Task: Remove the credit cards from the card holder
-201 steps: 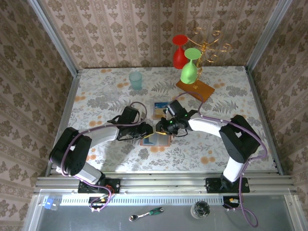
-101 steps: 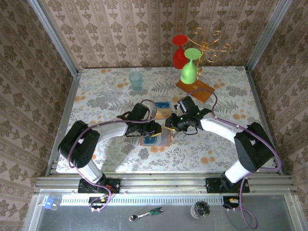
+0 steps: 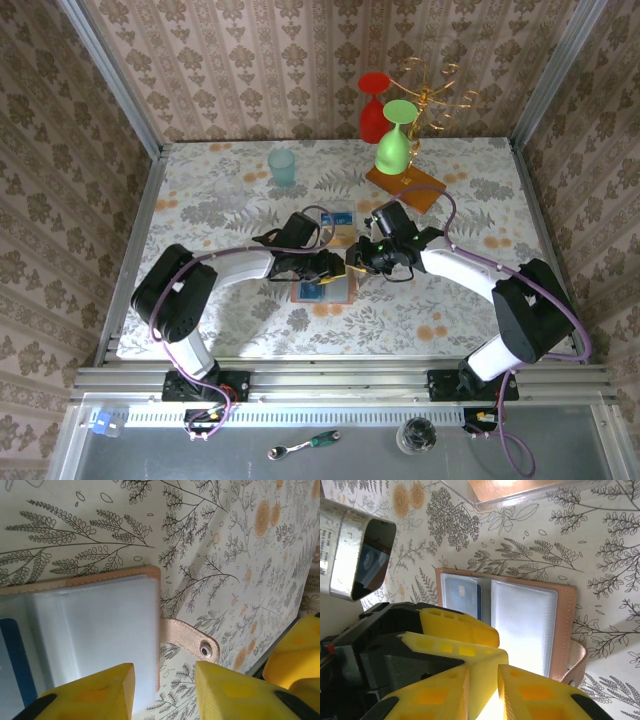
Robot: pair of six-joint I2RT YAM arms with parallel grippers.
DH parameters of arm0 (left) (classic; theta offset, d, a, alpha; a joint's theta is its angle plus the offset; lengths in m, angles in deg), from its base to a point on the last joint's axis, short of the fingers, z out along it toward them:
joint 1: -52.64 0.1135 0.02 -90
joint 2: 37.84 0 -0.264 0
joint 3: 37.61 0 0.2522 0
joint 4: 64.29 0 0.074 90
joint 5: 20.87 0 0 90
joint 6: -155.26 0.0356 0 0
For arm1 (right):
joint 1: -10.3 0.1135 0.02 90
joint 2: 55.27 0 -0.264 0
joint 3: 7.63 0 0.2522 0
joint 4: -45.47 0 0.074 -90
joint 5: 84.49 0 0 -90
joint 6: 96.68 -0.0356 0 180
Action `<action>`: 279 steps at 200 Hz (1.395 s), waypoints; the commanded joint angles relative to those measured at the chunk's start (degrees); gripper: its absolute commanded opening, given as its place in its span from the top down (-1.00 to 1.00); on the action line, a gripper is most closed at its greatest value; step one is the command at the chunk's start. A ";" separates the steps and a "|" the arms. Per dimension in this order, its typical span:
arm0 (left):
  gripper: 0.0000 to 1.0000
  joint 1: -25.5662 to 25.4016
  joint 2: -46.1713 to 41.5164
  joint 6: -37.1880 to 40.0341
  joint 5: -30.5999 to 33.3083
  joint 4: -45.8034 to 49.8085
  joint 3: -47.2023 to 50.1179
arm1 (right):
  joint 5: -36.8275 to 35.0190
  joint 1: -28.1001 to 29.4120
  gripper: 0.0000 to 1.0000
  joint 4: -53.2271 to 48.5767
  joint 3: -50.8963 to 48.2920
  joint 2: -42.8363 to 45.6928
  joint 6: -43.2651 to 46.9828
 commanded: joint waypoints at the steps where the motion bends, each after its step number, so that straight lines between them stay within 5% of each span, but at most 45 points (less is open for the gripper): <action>1: 0.22 0.35 -0.61 0.93 -0.62 0.93 -2.36 | -0.45 -0.18 0.52 -1.00 -0.41 1.40 0.45; 151: 0.46 13.71 -10.58 8.24 2.16 7.67 10.50 | 0.55 5.54 0.51 -1.49 7.08 -7.72 -0.06; 279: 0.55 14.59 -8.59 6.97 1.22 2.48 16.20 | 1.24 9.02 0.51 0.81 9.51 -14.59 -1.02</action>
